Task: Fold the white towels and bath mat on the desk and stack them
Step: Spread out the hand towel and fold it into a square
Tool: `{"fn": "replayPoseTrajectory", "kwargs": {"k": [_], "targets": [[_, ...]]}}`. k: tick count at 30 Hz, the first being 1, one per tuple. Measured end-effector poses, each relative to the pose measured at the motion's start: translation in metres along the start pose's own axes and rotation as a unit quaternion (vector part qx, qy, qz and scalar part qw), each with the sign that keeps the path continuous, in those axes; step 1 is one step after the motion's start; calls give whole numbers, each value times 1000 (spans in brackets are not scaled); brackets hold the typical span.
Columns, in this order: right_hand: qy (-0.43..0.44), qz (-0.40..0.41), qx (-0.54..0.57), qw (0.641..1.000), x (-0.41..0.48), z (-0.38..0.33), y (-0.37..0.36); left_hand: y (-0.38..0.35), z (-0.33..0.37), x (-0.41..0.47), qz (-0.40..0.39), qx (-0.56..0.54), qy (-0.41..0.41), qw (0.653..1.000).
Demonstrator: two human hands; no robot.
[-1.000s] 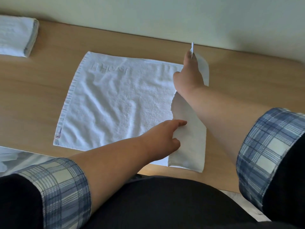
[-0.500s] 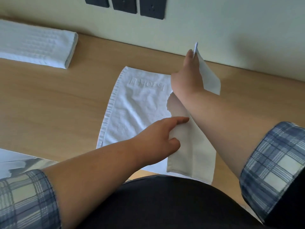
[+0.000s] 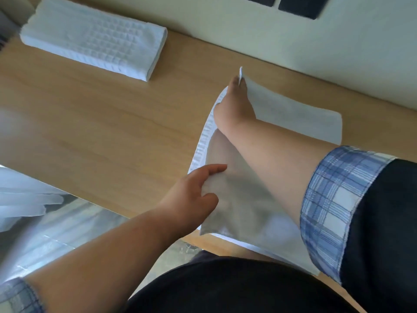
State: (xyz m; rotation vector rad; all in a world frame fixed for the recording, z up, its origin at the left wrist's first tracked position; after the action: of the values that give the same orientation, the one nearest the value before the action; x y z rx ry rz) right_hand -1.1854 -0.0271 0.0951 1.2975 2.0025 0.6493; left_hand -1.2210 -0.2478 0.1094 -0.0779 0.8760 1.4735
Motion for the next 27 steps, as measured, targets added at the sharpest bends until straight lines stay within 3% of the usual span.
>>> {"fn": "replayPoseTrajectory", "kwargs": {"k": [4,7,12,15,18,20,22,27], "targets": [[-1,-92,-30,995,8,8,-34,6,-47,16,24,52,60,997],[-1,-125,76,989,6,17,-36,0,-76,23,-3,123,125,984],[14,-39,180,983,-1,48,-2,-4,-79,19,16,214,163,963],[77,1,48,996,-6,69,24,-14,-39,20,42,337,-4,941],[120,-107,-117,980,-17,98,20,-57,-3,22,-74,369,-158,913],[116,-156,-175,965,-24,115,19,-78,1,28,-102,439,-168,877],[90,-175,-211,957,-28,132,25,-83,-2,36,-82,503,-135,850],[-30,-134,-184,973,-40,177,65,-66,2,57,-50,545,-52,835]]}}
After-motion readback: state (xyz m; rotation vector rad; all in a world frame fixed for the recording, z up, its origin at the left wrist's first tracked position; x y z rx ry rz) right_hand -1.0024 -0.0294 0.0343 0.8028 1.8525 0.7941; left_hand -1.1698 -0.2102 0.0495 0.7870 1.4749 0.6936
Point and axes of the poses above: each hand's wrist, its own x-axis towards the middle knuckle, its own y-axis out of the back of the hand, z = x × y, the point moved 7 cm from there along x, towards the middle knuckle, and after that the axes turned 11 degrees about x, right-handed, at the moved point
